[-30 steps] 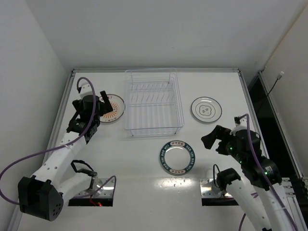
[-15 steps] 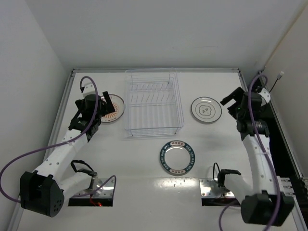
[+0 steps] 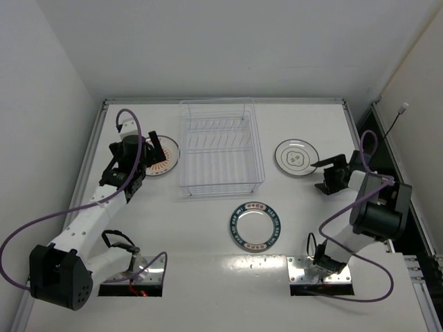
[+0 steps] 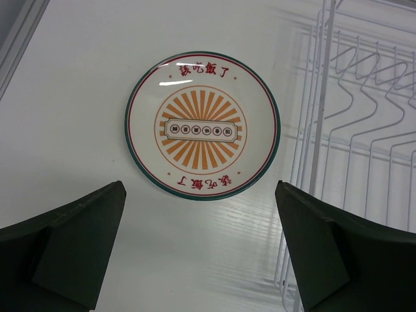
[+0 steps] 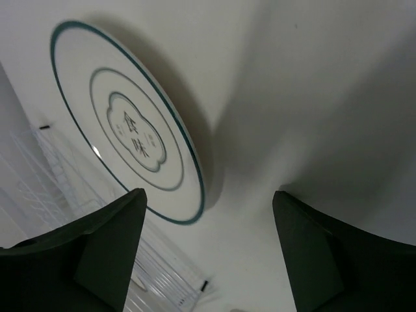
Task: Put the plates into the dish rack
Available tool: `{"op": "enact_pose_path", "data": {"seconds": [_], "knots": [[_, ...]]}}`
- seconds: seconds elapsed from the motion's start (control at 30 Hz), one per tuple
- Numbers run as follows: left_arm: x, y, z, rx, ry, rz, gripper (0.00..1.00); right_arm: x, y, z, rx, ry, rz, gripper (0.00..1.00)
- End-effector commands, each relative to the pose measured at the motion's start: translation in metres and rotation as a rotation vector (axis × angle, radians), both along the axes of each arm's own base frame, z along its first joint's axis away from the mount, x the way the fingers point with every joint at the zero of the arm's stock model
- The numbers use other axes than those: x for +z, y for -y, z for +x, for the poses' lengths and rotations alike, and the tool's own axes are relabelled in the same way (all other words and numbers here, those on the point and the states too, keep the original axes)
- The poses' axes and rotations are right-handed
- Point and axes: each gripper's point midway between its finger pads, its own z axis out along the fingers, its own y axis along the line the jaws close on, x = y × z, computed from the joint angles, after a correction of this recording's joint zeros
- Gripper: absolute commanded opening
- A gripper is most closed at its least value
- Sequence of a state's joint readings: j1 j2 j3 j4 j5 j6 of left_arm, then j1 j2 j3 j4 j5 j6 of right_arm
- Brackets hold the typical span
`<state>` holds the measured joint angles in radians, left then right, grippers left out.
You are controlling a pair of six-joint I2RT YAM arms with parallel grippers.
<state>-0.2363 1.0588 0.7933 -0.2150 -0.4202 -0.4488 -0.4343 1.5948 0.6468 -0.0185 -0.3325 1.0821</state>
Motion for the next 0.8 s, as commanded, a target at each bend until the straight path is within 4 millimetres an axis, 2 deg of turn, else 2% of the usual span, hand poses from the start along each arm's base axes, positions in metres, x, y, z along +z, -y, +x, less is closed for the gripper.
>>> {"op": "enact_pose_path", "data": {"seconds": [0.0,0.07,0.1,0.13,0.23,0.3,0.43,0.5,0.57,0.63,0.67,0.7,0.73,0.77], "knots": [[0.023,0.006,0.012,-0.015,0.064,-0.014,1.0,0.015,0.003,0.037,0.067,0.139,0.01,0.72],[0.022,0.008,0.012,-0.025,0.063,-0.018,1.0,0.003,-0.005,0.041,0.119,0.11,0.04,0.62],[0.022,0.008,0.012,-0.025,0.063,-0.018,1.0,0.002,-0.006,0.05,0.14,0.097,0.041,0.59],[0.022,0.008,0.012,-0.025,0.063,-0.018,1.0,-0.018,-0.008,0.046,0.144,0.036,0.067,0.59],[0.022,0.008,0.012,-0.025,0.063,-0.018,1.0,-0.032,-0.01,0.047,0.159,-0.001,0.082,0.59],[0.019,0.008,0.013,-0.025,0.052,-0.016,1.0,-0.039,-0.01,0.051,0.182,-0.005,0.083,0.52],[0.013,0.008,0.015,-0.025,0.034,-0.011,1.0,-0.03,-0.012,0.053,0.223,0.023,0.075,0.0],[0.012,0.01,0.015,-0.033,0.033,-0.015,1.0,-0.011,-0.006,0.057,0.232,0.062,0.042,0.0],[0.012,0.01,0.015,-0.033,0.033,-0.015,1.0,0.037,0.01,0.073,0.249,0.16,-0.096,0.0],[0.012,0.01,0.015,-0.033,0.033,-0.015,1.0,0.072,0.008,0.072,0.274,0.176,-0.232,0.0],[0.008,0.01,0.013,-0.033,0.024,-0.013,1.0,0.125,0.01,0.076,0.257,0.272,-0.346,0.0],[0.008,0.01,0.013,-0.033,0.024,-0.013,1.0,0.145,0.022,0.076,0.195,0.267,-0.468,0.0],[0.008,0.01,0.013,-0.033,0.024,-0.013,1.0,0.161,0.005,0.074,0.233,0.277,-0.532,0.0],[0.008,0.01,0.013,-0.033,0.024,-0.013,1.0,0.196,0.009,0.075,0.181,0.322,-0.63,0.0]]}}
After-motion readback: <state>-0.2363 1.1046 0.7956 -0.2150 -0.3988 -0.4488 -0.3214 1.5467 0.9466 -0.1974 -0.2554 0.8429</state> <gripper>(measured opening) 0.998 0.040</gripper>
